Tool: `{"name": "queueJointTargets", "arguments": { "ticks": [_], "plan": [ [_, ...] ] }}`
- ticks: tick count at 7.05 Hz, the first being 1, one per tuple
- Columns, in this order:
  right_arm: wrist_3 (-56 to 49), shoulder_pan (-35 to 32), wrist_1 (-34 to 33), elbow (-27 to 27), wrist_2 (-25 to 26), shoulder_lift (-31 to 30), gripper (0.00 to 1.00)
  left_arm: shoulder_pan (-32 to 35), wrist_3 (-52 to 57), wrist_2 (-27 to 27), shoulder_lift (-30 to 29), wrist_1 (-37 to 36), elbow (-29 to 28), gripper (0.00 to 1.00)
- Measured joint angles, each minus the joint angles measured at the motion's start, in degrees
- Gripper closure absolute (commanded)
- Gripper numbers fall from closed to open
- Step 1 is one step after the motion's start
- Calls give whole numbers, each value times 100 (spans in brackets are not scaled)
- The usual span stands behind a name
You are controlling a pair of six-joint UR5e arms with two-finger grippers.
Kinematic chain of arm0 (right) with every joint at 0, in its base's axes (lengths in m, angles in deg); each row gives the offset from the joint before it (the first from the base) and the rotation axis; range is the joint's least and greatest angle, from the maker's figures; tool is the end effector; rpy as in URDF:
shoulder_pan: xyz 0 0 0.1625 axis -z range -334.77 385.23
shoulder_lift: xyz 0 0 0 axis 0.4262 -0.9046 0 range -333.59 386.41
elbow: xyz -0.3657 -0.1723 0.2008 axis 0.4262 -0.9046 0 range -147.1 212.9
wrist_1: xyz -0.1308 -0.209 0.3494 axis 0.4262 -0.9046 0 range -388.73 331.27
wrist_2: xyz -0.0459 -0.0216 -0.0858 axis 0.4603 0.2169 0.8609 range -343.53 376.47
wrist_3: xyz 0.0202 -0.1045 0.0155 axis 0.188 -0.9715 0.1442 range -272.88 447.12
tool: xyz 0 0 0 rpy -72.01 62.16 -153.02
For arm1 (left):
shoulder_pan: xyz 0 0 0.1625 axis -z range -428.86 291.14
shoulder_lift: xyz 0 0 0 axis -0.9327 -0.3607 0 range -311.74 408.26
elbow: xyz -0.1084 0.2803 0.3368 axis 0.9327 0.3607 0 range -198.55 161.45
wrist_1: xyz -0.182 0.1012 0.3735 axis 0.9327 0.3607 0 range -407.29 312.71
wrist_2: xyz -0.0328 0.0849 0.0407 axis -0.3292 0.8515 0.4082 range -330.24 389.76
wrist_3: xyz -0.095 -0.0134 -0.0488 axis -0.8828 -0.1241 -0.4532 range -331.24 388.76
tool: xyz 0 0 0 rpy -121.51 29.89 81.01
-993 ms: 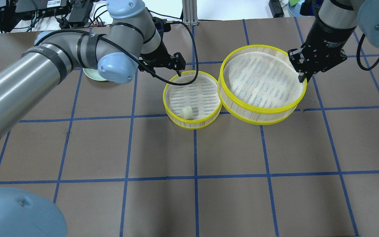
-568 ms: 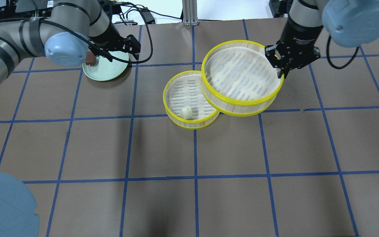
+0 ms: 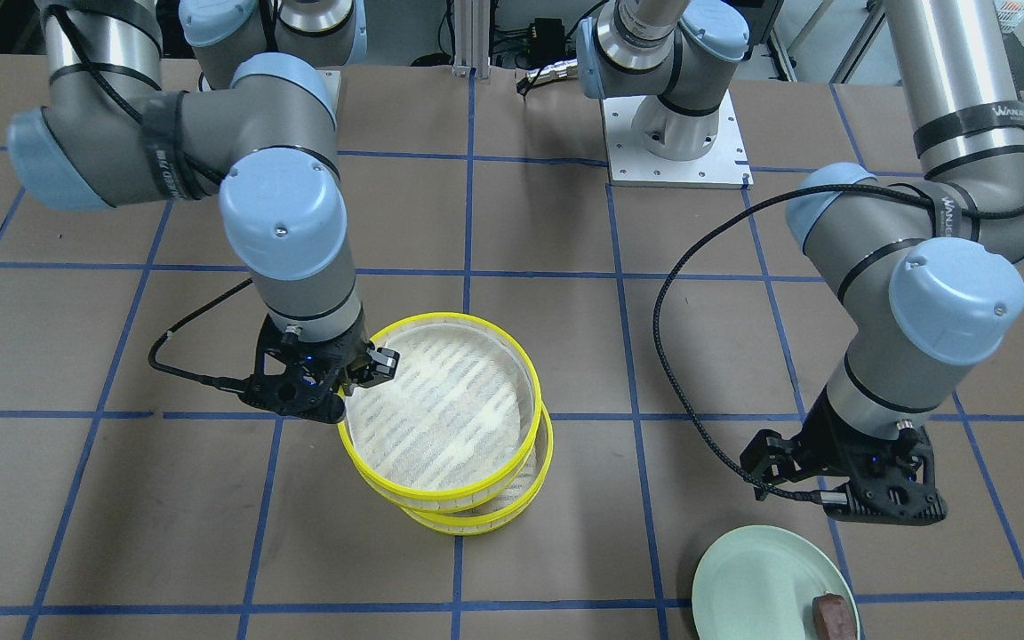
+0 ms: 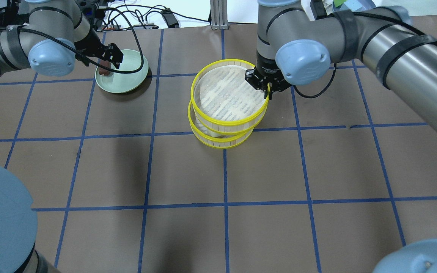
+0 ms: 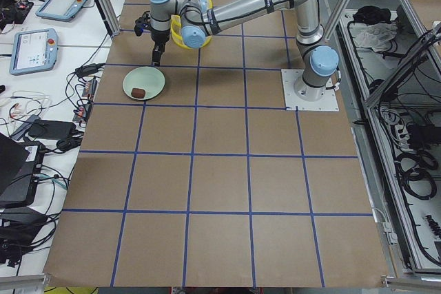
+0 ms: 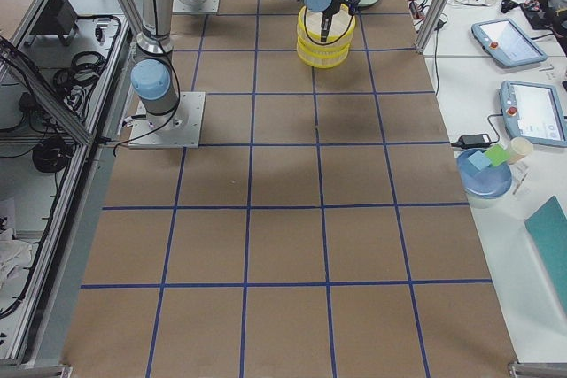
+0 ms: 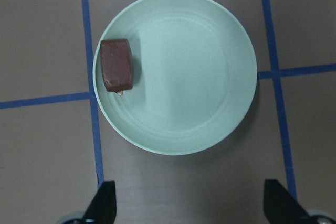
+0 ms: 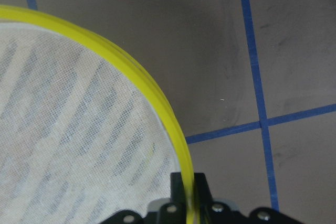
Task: Place buns in different layers of steamer
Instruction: 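Grasp the brown bun on the green plate with the left gripper and lift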
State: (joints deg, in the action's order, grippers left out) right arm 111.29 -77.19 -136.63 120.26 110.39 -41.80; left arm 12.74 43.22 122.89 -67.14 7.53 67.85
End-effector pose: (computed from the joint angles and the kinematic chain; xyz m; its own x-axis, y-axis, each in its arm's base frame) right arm 0.2625 -0.6064 0.3389 -0.9767 0.2026 0.0712 0.2026 0.9792 -0.0081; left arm -0.0248 -0.7039 0.3379 -0.9902 0.0868 -0.1091 0.1085 0.9714 -0.2110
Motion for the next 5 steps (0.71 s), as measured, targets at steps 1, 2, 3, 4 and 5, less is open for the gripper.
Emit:
{"name": "queueJointTargets", "arguments": {
  "ticks": [1, 2, 3, 4, 5],
  "plan": [
    [113, -86, -151, 13, 158, 98, 100, -53, 53, 50, -180, -315, 0, 0],
    [147, -121, -236, 23, 222, 181, 100, -138, 128, 71, -356, -607, -3, 0],
    [148, -134, -274, 30, 234, 261, 100, -225, 197, 79, -530, -890, -6, 0],
    [154, -141, -296, 33, 220, 305, 100, -278, 243, 81, -687, -1159, -7, 0],
    [159, -144, -305, 35, 158, 329, 100, -300, 272, 81, -819, -1380, -28, 0]
  ]
}}
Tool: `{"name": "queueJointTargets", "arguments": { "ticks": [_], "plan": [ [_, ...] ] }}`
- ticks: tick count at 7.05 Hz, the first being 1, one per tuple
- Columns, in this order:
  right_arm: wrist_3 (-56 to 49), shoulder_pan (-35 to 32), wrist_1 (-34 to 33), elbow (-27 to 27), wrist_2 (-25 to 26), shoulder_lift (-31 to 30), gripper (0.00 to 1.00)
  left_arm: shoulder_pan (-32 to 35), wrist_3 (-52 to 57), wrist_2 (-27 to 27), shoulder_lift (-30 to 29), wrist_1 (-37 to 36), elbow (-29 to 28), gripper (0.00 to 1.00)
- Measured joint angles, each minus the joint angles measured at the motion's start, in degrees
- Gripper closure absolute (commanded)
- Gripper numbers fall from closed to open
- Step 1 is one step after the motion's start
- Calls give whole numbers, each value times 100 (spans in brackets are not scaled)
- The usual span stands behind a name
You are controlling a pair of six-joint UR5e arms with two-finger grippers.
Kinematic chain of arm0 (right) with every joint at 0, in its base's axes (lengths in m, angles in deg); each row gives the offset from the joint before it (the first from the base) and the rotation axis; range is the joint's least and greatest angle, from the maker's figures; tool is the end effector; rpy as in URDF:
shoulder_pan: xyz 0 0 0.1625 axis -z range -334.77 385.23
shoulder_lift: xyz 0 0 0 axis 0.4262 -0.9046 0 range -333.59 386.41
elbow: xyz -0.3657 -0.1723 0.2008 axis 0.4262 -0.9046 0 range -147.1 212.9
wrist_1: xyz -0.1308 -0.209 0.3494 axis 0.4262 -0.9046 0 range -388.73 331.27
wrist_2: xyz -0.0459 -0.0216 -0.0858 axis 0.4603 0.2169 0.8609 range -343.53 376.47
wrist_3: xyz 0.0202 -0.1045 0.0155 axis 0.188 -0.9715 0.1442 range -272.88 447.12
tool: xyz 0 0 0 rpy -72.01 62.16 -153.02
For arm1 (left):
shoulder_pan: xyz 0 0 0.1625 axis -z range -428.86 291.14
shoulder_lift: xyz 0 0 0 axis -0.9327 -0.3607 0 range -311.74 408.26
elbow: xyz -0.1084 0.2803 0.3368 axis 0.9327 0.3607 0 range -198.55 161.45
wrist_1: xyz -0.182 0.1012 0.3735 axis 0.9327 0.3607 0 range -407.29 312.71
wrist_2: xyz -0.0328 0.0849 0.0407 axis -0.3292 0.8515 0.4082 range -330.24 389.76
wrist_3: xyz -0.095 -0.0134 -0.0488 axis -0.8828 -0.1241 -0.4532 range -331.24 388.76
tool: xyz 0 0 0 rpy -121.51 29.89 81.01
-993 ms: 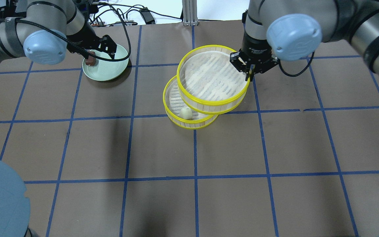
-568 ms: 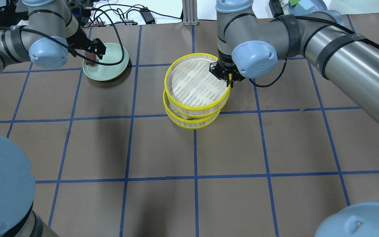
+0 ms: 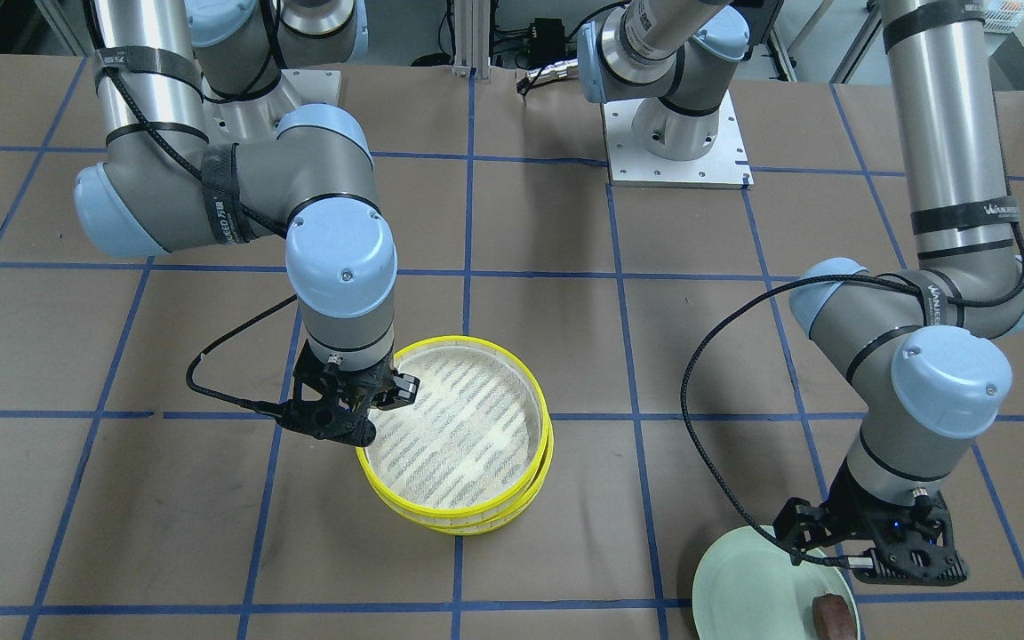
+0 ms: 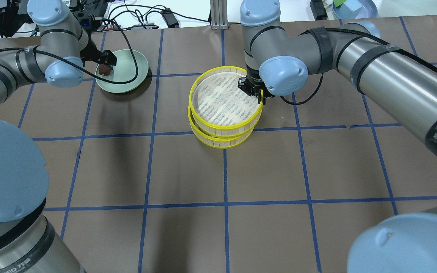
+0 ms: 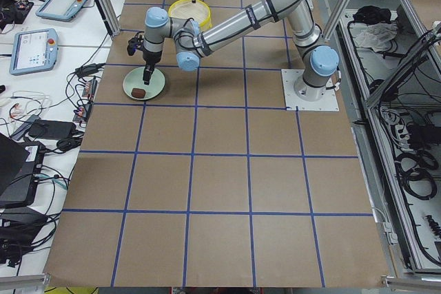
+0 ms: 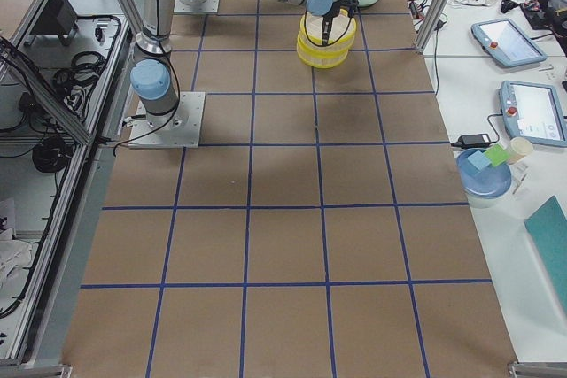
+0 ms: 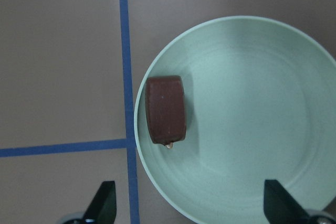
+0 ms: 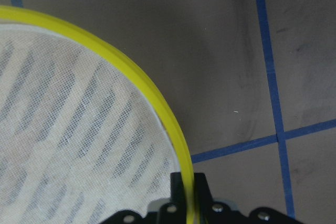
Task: Place buns in different layers of steamer
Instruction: 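Grasp the brown bun on the green plate with the left gripper and lift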
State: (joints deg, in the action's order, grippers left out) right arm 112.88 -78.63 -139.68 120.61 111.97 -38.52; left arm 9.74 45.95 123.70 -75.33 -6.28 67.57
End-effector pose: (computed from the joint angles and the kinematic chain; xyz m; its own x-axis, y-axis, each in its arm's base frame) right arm 0.2780 -0.6134 0.3039 -0.9738 0.2042 0.1001 0.2040 0.9789 -0.0129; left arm 0.0214 -0.7426 0.2687 -0.9851 0.0637 -0.1595 0.1093 0.9488 -0.2965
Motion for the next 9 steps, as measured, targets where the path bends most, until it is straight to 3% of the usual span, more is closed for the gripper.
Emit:
{"name": "queueJointTargets", "arguments": {
  "ticks": [6, 7, 8, 9],
  "plan": [
    [37, -44, -5, 0, -120, 32, 100, -11, 11, -37, -654, -493, -494, 0],
    [33, -46, -1, 4, -125, 33, 90, -14, 12, -28, -731, -515, -546, 0],
    [23, -46, 9, 12, -125, 33, 59, -17, 12, -20, -849, -531, -644, 6],
    [12, -46, 16, 24, -122, 33, 34, -18, 11, -15, -968, -540, -733, 10]
  ]
}}
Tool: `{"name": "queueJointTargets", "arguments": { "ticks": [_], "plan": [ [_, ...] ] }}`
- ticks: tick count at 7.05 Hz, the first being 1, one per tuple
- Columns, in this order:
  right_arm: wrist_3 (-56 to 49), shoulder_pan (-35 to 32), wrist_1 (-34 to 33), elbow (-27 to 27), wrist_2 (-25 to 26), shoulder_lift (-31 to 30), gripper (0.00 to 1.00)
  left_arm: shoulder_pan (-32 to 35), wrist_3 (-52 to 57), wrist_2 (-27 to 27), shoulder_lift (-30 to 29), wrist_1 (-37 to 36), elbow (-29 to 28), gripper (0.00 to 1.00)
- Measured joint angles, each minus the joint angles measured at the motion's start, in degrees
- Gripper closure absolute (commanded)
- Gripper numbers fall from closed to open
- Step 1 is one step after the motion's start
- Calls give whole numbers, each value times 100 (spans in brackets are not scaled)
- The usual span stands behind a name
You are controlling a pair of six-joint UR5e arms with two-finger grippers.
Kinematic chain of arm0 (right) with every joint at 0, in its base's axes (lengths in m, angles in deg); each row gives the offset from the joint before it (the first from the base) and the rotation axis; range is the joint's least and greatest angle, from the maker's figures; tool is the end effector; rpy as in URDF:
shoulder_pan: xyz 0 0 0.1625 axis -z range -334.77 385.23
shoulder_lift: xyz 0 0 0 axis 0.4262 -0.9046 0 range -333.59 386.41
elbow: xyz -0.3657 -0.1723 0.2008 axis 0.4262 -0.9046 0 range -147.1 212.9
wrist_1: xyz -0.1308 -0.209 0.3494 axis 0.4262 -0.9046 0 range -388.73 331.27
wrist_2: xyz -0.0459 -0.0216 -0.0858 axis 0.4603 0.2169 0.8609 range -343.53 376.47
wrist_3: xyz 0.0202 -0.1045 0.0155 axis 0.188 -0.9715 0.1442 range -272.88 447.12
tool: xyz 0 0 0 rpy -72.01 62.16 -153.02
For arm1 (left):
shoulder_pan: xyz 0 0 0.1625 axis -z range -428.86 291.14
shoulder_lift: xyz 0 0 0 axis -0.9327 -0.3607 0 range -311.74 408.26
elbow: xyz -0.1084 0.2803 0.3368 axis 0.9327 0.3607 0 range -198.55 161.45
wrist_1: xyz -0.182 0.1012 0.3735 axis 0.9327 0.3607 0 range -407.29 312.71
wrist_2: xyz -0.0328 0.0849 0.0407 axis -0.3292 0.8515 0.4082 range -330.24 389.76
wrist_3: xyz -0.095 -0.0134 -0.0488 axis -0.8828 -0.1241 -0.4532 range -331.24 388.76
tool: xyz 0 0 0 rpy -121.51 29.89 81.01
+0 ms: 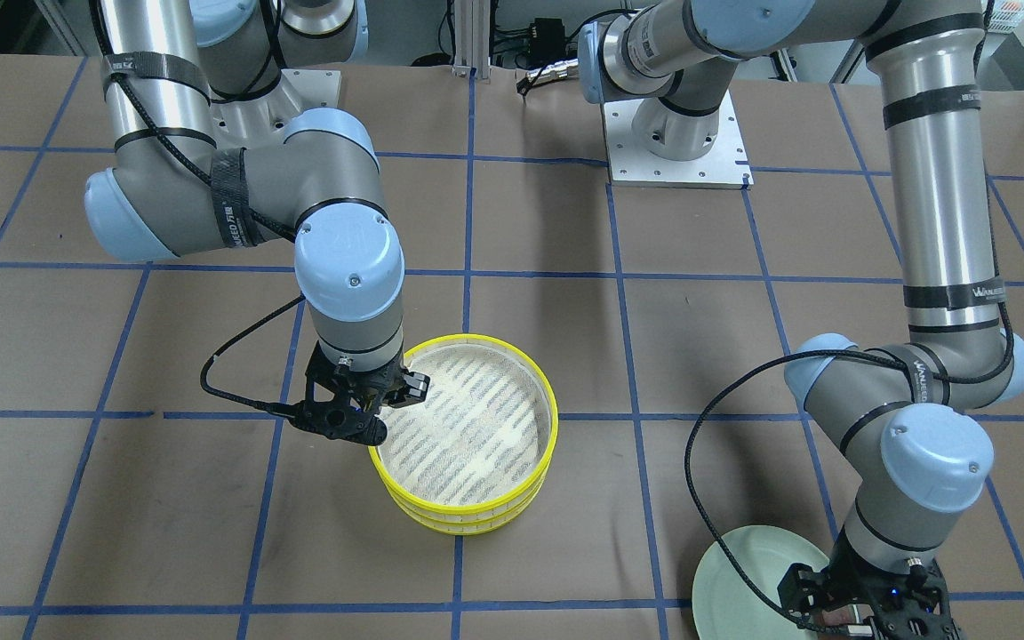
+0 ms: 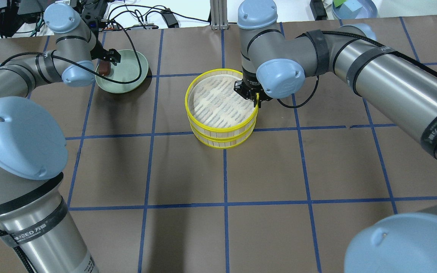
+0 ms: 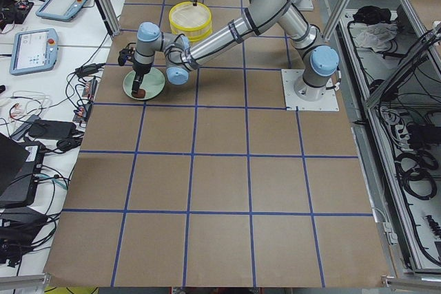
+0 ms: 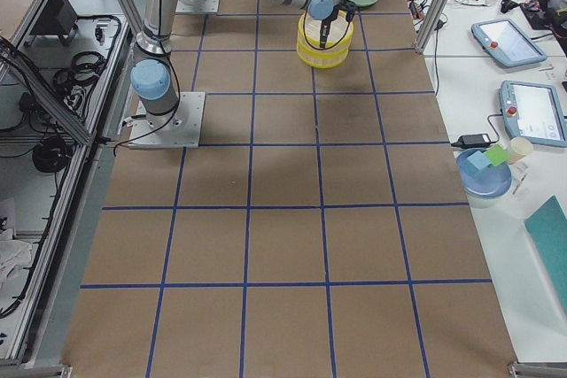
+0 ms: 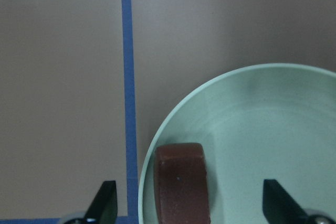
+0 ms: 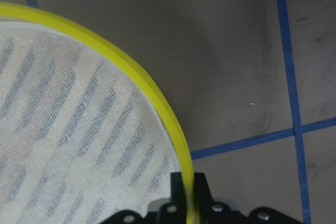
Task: Place buns in different layers of steamer
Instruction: 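Grasp the brown bun on the green plate with the left gripper and lift, then carry the brown bun over the steamer while the right gripper releases the rim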
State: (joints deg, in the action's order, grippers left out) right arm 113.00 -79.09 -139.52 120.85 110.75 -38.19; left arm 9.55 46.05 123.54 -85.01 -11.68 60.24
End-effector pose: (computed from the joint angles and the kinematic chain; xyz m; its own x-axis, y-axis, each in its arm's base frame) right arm 0.2850 -0.6099 0.2976 -0.9765 0.1976 0.0865 0.1990 0.9800 0.0076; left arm 0.0345 -0.7961 0.2140 -0.9838 0.0544 -0.1711 0.1115 0.9320 -0.3448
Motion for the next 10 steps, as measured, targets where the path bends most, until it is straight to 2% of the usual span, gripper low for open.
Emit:
{"name": "queueJointTargets", "arguments": {
  "ticks": [1, 2, 3, 4, 5, 8, 10],
  "plan": [
    [-4, 0, 3, 12, 2, 0, 27, -1, -4, 5, -100, -5, -51, 15],
    [-5, -3, 7, 16, 0, 3, 23, -1, -6, 7, -177, -15, -75, 55],
    [3, -9, 11, 19, -3, 4, 49, -1, -2, 10, -225, -32, -86, 100],
    [6, -13, 12, 20, -5, 2, 88, -11, 7, 17, -242, -46, -89, 100],
    [4, -16, 16, 20, -17, 1, 100, -32, 14, 17, -236, -48, -89, 100],
    [-1, -18, 25, 20, -127, -14, 100, -59, 34, -15, -54, -13, -74, 100],
    [-30, -122, 22, 15, -80, -30, 100, -10, -55, -45, 269, 302, -50, 100]
  ]
}}
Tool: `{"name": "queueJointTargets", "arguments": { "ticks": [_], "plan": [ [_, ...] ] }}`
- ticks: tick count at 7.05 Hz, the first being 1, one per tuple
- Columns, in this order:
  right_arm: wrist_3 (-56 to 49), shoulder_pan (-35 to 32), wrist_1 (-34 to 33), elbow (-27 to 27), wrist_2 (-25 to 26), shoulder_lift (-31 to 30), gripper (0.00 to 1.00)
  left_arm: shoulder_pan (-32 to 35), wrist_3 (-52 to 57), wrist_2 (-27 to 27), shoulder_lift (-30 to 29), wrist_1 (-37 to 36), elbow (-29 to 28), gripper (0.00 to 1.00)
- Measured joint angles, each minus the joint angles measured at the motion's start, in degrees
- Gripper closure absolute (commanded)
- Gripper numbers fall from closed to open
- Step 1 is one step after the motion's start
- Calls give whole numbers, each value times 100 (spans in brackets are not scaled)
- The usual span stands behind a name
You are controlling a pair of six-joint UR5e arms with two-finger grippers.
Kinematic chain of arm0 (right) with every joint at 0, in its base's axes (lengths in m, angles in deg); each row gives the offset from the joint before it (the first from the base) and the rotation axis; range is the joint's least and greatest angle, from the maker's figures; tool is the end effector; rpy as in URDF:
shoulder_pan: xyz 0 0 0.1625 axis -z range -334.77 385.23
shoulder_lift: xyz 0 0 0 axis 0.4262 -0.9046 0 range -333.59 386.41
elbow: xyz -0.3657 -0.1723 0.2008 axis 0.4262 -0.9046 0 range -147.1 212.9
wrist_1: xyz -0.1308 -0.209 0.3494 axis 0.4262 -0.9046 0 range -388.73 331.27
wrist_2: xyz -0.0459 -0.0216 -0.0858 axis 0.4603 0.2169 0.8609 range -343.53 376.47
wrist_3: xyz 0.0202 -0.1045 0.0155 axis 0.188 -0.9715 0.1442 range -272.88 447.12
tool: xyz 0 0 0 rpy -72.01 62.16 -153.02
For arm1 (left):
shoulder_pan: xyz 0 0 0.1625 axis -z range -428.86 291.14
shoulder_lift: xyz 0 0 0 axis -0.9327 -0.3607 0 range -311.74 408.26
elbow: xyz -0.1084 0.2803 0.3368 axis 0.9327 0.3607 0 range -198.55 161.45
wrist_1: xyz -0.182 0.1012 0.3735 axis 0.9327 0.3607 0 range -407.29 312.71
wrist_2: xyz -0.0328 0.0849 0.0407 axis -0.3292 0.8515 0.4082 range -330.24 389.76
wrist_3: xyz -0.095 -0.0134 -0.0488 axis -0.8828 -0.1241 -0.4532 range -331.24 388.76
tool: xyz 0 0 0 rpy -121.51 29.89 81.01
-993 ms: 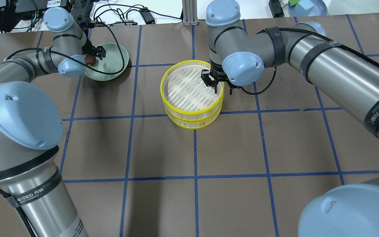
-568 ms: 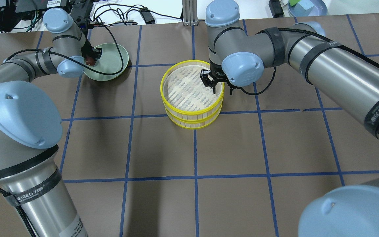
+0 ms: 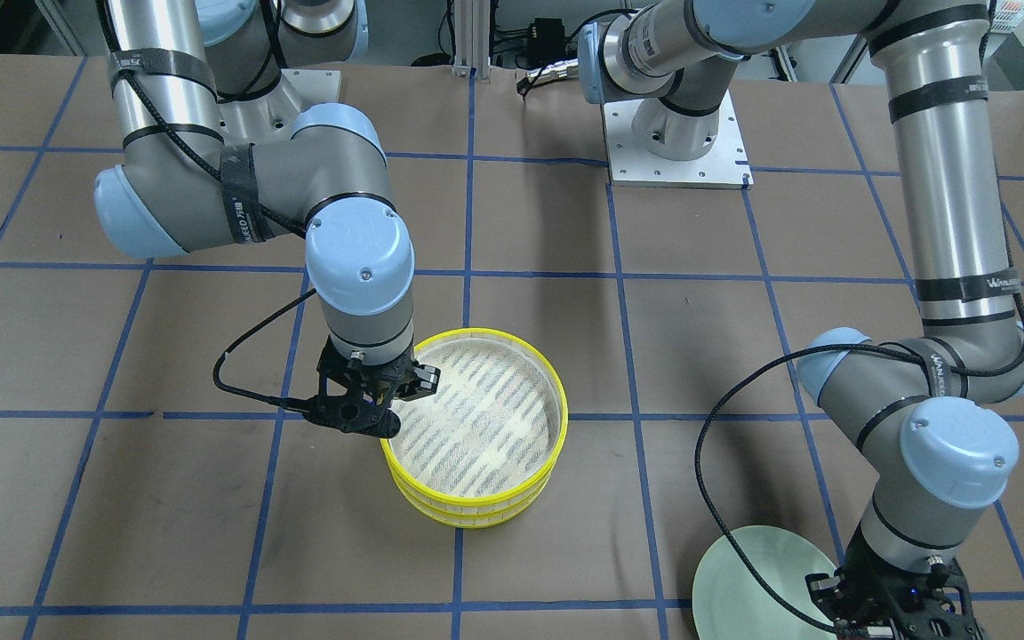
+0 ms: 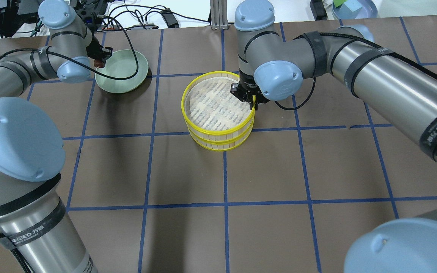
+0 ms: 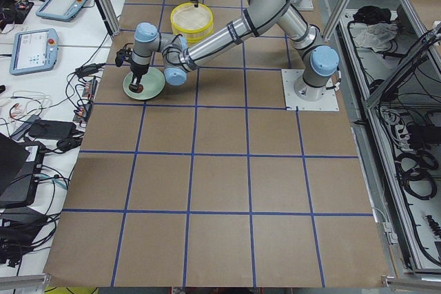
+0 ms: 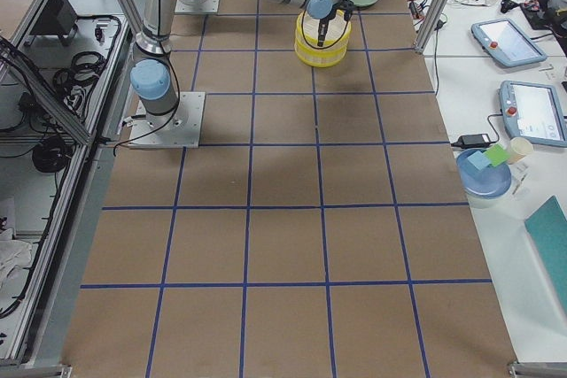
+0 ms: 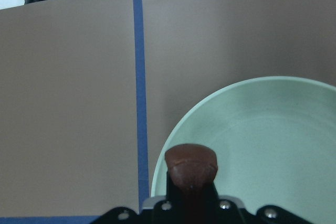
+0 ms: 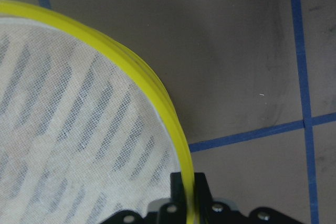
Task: Place buns in different layers of steamer
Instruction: 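Carry the brown bun over the steamer while the right gripper releases the rim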
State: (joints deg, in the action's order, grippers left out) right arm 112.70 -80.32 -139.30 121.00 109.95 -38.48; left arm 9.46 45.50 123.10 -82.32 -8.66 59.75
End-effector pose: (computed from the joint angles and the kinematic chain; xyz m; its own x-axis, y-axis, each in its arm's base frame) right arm 0.2989 -0.6015 0.2993 -0.9823 0.1717 0.0745 0.1733 0.9848 0.0153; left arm 0.0342 -0.7921 0.2480 -0.9858 0.0461 -0.1616 0.1011 0.9309 -0.3510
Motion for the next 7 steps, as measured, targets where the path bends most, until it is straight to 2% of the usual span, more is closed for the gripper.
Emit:
{"name": "queueJointTargets", "arguments": {
  "ticks": [3, 4, 5, 6, 7],
  "plan": [
    [-45, -101, -30, 6, 50, 4, 100, 304, -328, -8, 550, 558, 123, 100],
    [-83, -103, -24, 20, 56, 8, 93, 420, -500, -2, 689, 619, 212, 100],
    [-110, -106, -15, 48, 61, 10, 32, 533, -646, 7, 811, 686, 273, 100],
    [-121, -106, -9, 75, 64, 10, 9, 646, -796, 9, 926, 787, 298, 100],
    [-123, -107, 3, 101, 62, 14, 1, 760, -920, 12, 1044, 911, 308, 100]
  ]
}}
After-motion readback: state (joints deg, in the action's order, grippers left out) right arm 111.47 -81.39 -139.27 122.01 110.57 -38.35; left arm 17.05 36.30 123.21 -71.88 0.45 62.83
